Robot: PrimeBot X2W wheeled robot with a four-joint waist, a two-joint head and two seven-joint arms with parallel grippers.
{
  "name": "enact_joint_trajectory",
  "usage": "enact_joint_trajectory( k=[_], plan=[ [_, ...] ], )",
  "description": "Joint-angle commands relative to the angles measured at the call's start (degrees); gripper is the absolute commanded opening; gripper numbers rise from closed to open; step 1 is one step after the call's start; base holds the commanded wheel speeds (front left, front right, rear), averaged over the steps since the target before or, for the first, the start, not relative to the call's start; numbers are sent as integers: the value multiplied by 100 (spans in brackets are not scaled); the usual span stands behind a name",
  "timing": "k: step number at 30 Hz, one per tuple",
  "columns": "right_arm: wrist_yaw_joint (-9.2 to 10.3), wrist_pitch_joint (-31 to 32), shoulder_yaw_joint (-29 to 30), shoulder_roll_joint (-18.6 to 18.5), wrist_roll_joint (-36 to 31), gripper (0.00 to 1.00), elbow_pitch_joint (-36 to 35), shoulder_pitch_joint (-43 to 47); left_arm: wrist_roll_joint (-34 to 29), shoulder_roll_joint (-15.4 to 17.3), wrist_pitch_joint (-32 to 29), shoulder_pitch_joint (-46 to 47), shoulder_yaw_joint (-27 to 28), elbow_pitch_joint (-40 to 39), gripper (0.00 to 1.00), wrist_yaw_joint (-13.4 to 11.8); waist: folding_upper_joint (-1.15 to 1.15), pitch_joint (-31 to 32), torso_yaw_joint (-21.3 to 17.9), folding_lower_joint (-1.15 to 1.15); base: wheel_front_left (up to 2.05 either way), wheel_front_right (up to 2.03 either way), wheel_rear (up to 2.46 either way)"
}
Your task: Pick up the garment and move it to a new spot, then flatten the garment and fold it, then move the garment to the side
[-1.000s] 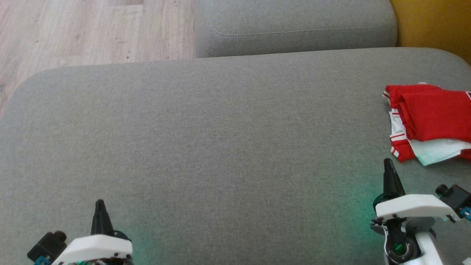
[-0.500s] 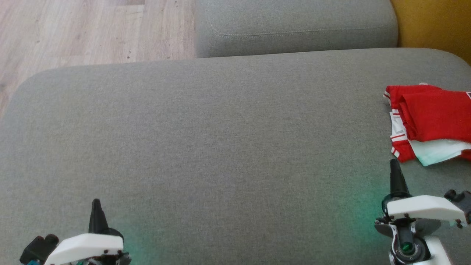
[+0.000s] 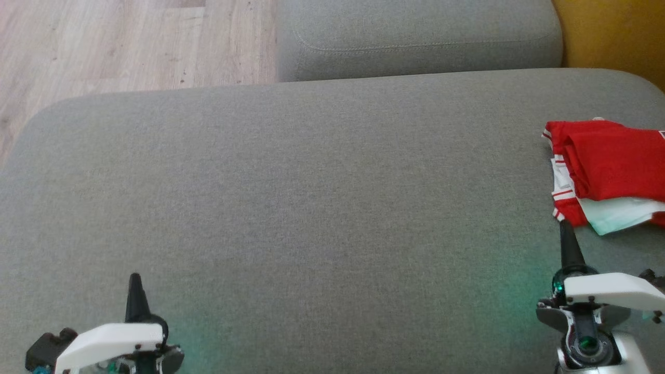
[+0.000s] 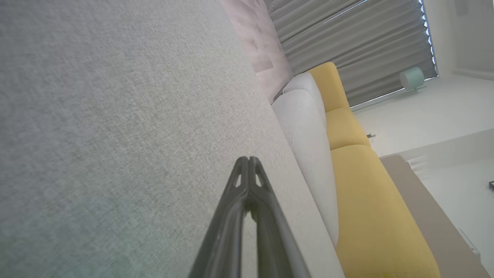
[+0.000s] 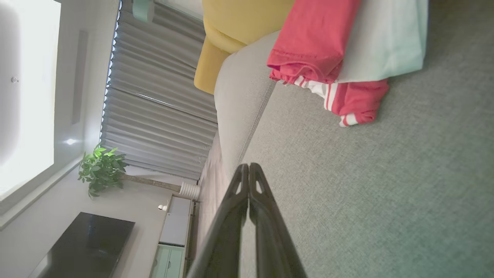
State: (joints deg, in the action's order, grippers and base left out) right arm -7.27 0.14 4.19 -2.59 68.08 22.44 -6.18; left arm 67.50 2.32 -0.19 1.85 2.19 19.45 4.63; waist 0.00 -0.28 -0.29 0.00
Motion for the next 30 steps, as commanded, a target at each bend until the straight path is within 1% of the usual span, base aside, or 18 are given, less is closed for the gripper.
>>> enact_joint_trajectory(
  k=[1, 30],
  plan=[
    [-16, 68, -54, -28, 169, 0, -263, -120, 158, 41, -50, 297, 200, -230, 0, 54, 0, 0, 1, 0, 0, 0, 0],
    [-21, 546, 188, -29, 2058, 0, -751, -19, 2106, 53, -538, 413, 396, -490, 0, 249, 0, 9, 24, 0, 0, 0, 0]
  ],
)
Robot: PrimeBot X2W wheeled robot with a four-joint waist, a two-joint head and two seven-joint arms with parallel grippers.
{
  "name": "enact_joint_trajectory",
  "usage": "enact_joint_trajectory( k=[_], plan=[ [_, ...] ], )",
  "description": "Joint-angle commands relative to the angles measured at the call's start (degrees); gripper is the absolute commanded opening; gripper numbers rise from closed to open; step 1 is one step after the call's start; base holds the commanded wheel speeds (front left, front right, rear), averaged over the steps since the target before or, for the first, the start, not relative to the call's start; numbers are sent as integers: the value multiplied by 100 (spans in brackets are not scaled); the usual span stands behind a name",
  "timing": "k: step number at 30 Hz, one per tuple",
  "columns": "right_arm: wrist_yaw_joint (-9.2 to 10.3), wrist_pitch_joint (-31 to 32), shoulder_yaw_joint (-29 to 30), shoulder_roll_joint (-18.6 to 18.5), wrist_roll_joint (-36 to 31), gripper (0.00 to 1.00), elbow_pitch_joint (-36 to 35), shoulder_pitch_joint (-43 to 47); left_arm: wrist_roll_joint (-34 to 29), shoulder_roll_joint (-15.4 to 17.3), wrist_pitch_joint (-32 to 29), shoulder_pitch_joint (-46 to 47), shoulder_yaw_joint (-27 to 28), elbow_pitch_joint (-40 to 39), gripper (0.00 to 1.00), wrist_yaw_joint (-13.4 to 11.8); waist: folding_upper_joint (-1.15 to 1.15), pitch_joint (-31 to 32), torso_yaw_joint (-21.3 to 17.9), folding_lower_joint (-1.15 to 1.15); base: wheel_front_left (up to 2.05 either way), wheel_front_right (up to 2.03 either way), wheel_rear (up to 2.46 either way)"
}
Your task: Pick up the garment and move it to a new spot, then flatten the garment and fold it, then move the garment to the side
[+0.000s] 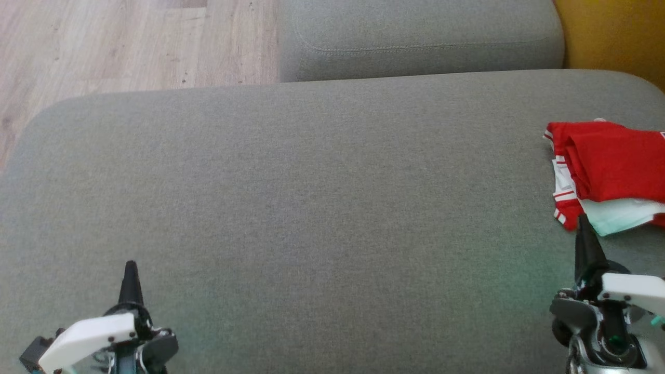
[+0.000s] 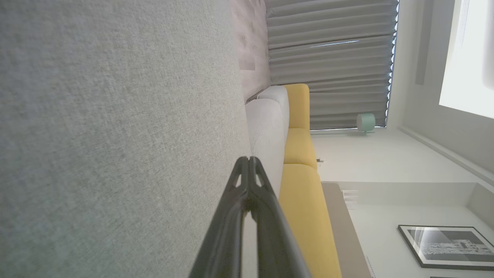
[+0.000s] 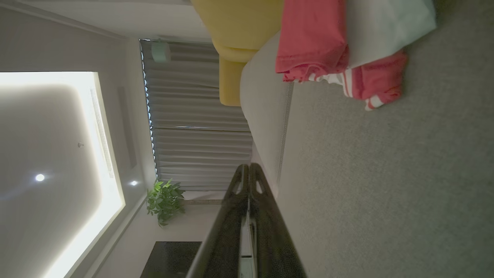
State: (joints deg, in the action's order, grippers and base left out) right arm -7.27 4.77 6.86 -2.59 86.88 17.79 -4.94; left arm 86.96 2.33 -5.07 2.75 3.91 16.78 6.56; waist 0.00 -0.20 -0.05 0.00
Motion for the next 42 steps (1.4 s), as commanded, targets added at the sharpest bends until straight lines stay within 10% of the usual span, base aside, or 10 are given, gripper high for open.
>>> enact_joint_trajectory(
  k=[1, 42],
  plan=[
    [-21, 99, -71, -29, 243, 0, -303, -140, 227, 52, -67, 327, 231, -232, 0, 63, 0, 1, 2, 0, 0, 0, 0],
    [-22, 171, -35, -29, 530, 0, -377, -125, 521, 54, -141, 344, 260, -272, 0, 92, 0, 2, 6, 0, 0, 0, 0]
  ],
)
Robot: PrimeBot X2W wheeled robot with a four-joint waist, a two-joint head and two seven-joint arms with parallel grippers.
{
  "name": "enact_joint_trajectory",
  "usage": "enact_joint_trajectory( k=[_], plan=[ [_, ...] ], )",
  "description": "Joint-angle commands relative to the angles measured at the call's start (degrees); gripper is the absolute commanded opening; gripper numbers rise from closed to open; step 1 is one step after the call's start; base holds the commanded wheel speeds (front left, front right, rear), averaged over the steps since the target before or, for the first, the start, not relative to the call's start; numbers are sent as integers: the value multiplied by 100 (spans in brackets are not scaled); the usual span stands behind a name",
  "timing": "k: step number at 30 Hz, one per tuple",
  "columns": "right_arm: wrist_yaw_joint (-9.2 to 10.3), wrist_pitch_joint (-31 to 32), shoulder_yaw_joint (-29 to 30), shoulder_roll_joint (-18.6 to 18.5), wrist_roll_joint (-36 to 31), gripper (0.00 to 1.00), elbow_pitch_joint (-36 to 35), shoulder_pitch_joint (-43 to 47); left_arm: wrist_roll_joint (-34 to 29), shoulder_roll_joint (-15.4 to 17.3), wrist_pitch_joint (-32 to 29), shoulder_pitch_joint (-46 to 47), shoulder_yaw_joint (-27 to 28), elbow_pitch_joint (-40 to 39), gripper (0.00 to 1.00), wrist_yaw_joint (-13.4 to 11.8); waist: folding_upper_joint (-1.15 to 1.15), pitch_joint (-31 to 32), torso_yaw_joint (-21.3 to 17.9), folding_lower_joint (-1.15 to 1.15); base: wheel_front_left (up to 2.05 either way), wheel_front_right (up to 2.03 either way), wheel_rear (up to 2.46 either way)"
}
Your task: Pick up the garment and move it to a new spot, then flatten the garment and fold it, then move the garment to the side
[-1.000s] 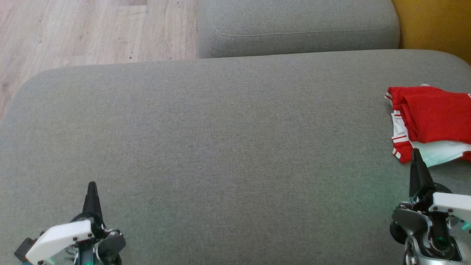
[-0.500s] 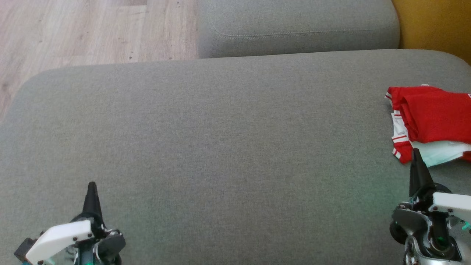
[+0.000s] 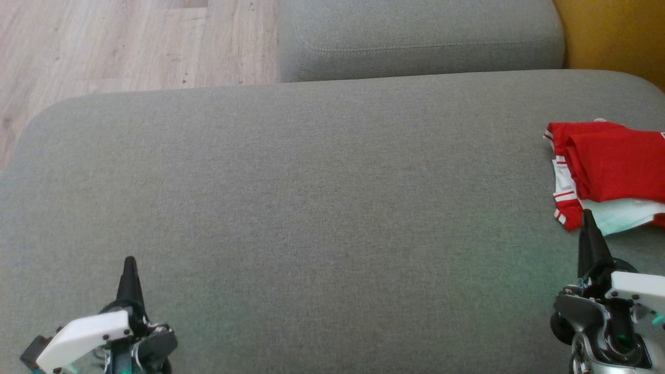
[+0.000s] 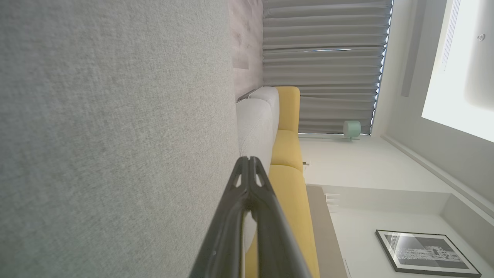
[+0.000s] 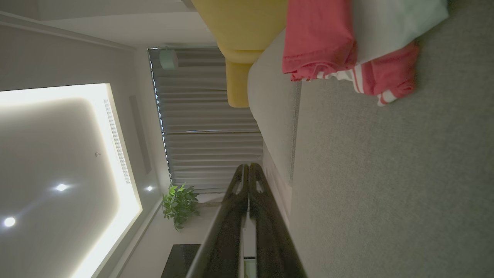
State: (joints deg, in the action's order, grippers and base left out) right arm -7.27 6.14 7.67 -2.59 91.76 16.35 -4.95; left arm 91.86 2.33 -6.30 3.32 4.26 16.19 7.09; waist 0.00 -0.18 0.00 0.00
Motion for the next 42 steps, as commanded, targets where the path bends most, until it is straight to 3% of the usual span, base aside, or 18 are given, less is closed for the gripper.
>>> enact_joint_trajectory(
  k=[1, 42],
  plan=[
    [-22, 35, -116, -29, 41, 0, -233, -124, 31, 54, -18, 287, 225, -213, 0, 40, 0, 0, 0, 0, 0, 0, 0],
    [-22, 34, -116, -29, 41, 0, -233, -124, 32, 54, -18, 287, 225, -214, 0, 40, 0, 0, 0, 0, 0, 0, 0]
  ],
)
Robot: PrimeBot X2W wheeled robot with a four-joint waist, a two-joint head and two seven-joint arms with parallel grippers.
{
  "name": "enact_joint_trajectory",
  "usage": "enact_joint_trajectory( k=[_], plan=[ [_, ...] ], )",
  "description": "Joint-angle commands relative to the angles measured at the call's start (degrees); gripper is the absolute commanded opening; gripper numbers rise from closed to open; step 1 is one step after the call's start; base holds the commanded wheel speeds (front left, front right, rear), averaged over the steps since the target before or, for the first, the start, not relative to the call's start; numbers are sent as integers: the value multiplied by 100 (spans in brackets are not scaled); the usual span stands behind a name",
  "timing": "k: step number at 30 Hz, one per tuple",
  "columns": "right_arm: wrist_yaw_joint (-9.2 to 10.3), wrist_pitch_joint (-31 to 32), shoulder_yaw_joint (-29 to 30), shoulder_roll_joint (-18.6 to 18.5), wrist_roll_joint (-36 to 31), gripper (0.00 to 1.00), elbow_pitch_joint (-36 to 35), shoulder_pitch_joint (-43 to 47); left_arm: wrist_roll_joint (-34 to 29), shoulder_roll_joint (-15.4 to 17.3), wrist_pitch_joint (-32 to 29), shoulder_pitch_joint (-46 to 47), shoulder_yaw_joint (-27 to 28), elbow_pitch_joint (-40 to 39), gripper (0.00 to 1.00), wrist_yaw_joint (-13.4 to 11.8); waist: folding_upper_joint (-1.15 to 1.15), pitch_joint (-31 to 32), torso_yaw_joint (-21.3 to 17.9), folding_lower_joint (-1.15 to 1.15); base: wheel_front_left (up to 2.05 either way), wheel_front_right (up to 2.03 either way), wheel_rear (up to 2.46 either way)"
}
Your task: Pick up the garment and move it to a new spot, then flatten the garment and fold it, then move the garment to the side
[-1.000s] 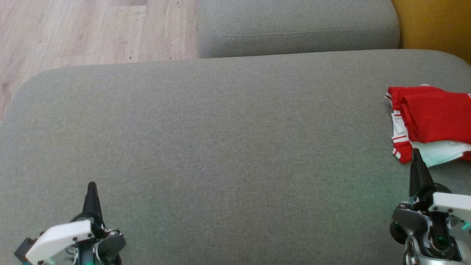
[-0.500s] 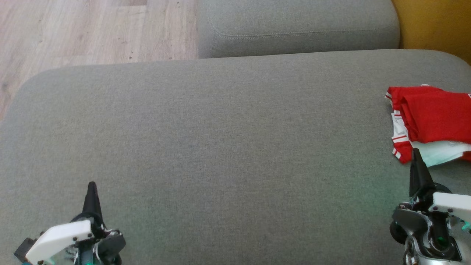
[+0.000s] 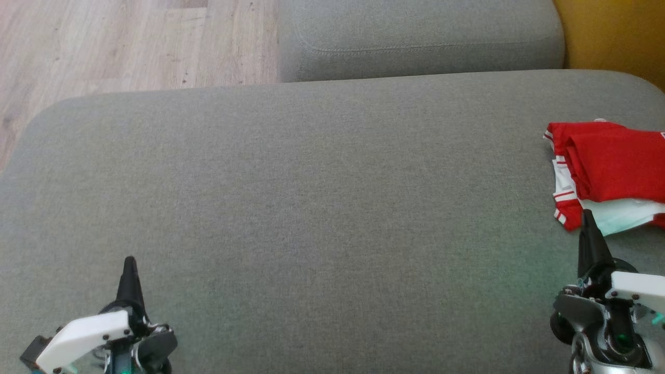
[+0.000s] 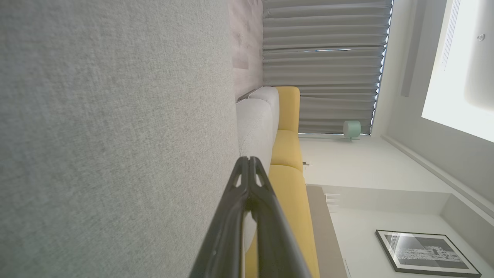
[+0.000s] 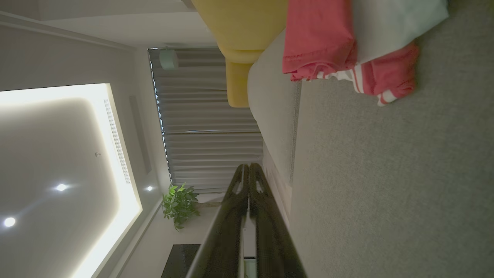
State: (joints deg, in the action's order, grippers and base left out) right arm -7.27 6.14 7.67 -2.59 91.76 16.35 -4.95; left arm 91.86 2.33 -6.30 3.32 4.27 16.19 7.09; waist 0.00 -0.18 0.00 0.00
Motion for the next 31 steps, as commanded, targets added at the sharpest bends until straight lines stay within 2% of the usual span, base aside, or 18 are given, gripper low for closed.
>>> enact_joint_trajectory(
  k=[1, 31],
  plan=[
    [-22, 34, -116, -29, 41, 0, -233, -124, 32, 54, -18, 287, 224, -214, 0, 40, 0, 0, 0, 0, 0, 0, 0],
    [-22, 34, -116, -29, 41, 0, -233, -124, 32, 54, -17, 287, 224, -214, 0, 40, 0, 0, 0, 0, 0, 0, 0]
  ],
)
